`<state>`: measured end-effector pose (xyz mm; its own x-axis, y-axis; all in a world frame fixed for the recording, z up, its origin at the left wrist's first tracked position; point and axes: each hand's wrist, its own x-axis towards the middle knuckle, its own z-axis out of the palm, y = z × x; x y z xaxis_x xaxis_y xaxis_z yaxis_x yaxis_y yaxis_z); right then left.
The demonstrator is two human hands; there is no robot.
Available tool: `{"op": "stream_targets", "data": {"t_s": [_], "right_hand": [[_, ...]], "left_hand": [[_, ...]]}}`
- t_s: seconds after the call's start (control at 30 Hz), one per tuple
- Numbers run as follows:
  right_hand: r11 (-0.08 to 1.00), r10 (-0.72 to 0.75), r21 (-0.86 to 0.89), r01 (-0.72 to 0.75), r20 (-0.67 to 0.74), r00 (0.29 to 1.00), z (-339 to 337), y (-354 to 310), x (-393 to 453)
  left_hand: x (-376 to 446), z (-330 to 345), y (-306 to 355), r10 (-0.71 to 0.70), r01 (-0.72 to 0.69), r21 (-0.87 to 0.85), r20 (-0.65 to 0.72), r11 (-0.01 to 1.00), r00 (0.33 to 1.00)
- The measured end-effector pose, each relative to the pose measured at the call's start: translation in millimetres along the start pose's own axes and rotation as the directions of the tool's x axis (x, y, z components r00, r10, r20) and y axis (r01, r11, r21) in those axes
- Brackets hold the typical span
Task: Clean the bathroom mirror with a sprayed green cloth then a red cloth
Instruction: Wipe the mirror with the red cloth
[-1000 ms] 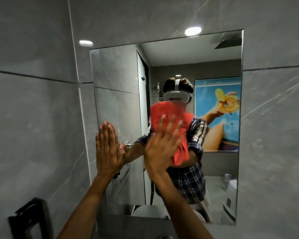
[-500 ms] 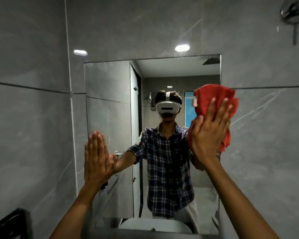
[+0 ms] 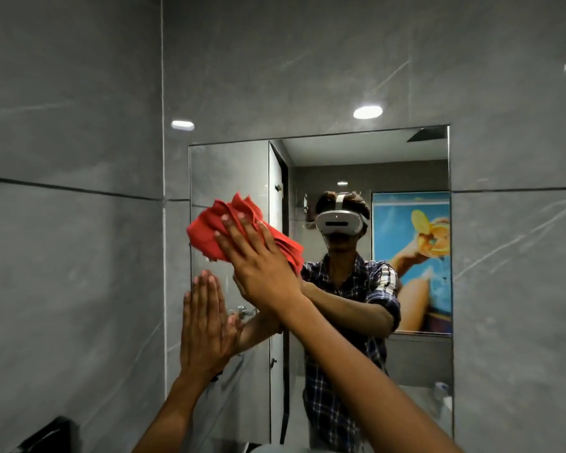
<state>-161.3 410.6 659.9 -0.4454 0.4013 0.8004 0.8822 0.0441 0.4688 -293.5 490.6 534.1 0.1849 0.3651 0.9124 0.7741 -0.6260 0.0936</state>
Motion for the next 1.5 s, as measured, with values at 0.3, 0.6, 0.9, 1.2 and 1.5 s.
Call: {"op": "stream_targets", "data": {"t_s": [0.3,0.6,0.9,1.2,1.5], "right_hand": [[0.678,0.705,0.067,-0.732,-0.344,0.621,-87,153,-78],[0.591,0.740,0.148,-0.793,-0.491,0.460,-58,84,67],[0.942,0.297,0.214,-0.258,-0.176,0.938,15,-57,111],[0.372,0.498,0.860,-0.349,0.133,0.857,-24,-92,-6],[0.050,0.536,0.774,-0.632,0.513,0.671,-116,-119,-285]], "left_hand": [[-2,4,-3,0.025,-0.026,-0.022,-0.032,0.999,0.999],[-1,15,-12,0.033,-0.035,-0.026,-0.066,0.999,0.997],[-3,24,-20,0.060,-0.070,-0.060,-0.147,0.996,0.987],[-36,-51,12,-0.221,0.143,-0.534,-0.085,0.833,0.971],[-226,-105,196,-0.392,0.635,-0.679,0.733,-0.368,0.556]]}}
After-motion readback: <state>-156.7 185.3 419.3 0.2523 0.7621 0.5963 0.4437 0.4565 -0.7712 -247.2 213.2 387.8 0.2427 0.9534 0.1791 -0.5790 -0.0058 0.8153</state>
